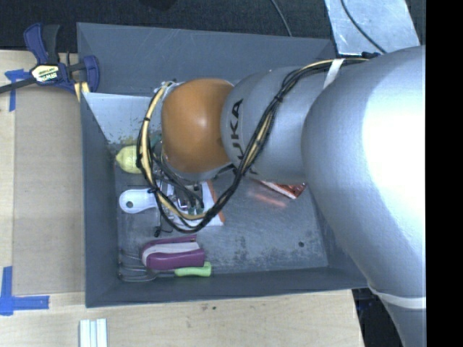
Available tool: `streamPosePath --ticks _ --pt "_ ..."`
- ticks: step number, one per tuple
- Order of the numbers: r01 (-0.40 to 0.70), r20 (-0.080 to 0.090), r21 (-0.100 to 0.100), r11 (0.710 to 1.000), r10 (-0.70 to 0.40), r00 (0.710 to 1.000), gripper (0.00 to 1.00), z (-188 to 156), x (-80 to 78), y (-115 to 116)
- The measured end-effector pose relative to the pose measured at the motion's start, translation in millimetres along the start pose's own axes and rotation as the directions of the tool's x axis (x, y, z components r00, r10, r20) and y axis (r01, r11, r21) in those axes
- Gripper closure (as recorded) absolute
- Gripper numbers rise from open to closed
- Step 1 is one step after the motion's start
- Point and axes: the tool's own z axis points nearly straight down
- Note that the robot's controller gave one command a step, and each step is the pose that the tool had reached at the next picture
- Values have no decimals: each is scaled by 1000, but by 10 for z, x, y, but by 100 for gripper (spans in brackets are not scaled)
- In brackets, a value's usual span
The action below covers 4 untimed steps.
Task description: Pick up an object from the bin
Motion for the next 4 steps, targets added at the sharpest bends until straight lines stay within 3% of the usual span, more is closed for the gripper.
streamPosePath --ticks 1,2,3,4 --pt "-40 9 -4 999 40 999 0 -651 47 -49" --pt "-5 -3 0 1000 5 1000 0 193 22 -26" --pt "-66 29 -10 998 67 997 0 211 -235 -60" --pt "-13 2 -2 1000 13 1000 100 186 -22 -34"
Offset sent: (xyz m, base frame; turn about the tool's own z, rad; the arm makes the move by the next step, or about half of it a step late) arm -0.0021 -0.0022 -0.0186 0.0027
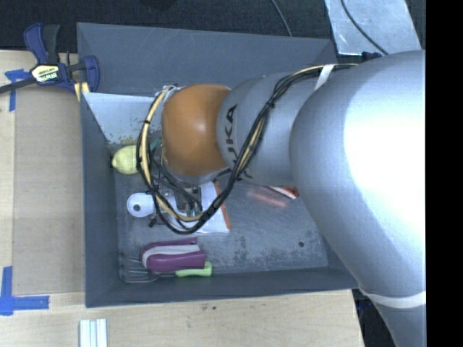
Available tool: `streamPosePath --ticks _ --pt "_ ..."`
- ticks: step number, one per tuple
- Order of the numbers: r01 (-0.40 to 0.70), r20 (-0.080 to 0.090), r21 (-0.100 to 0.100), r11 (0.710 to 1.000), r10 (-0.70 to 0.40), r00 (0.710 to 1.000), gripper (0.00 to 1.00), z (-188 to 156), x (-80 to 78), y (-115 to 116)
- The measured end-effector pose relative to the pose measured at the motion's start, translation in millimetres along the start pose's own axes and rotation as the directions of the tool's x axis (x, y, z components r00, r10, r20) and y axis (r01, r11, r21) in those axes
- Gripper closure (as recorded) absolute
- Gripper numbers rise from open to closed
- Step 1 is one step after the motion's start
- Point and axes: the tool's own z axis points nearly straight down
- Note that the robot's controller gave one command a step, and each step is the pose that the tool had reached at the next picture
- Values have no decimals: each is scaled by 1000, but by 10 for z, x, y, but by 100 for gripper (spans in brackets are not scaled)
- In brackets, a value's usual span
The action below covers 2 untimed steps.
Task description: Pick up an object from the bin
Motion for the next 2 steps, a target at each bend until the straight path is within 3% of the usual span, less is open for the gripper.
streamPosePath --ticks 2 --pt "-1 0 0 1000 1 1000 100 -6 -1 -2"
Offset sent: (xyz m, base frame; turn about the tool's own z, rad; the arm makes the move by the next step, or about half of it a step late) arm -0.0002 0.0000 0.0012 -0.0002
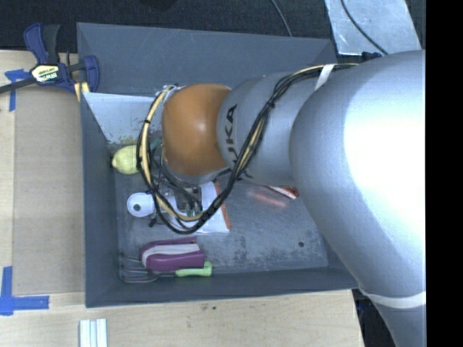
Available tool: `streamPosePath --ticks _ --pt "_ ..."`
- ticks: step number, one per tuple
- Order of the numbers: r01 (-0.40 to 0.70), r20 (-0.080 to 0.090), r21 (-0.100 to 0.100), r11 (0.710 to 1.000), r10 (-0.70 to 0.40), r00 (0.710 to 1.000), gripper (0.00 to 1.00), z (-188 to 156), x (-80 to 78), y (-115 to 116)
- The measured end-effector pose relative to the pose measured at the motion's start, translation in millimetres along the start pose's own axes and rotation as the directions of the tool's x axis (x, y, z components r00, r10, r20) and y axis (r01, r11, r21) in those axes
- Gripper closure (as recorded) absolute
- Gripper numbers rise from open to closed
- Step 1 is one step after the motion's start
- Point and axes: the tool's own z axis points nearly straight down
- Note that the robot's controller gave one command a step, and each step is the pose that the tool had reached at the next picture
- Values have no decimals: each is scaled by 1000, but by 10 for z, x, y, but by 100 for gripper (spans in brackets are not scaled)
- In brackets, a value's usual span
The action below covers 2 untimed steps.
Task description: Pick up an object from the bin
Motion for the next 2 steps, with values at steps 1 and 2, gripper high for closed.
streamPosePath --ticks 1,2 --pt "0 -10 3 1000 0 1000 100 -235 30 -8" --pt "-1 -3 1 1000 1 1000 100 -610 7 -4"
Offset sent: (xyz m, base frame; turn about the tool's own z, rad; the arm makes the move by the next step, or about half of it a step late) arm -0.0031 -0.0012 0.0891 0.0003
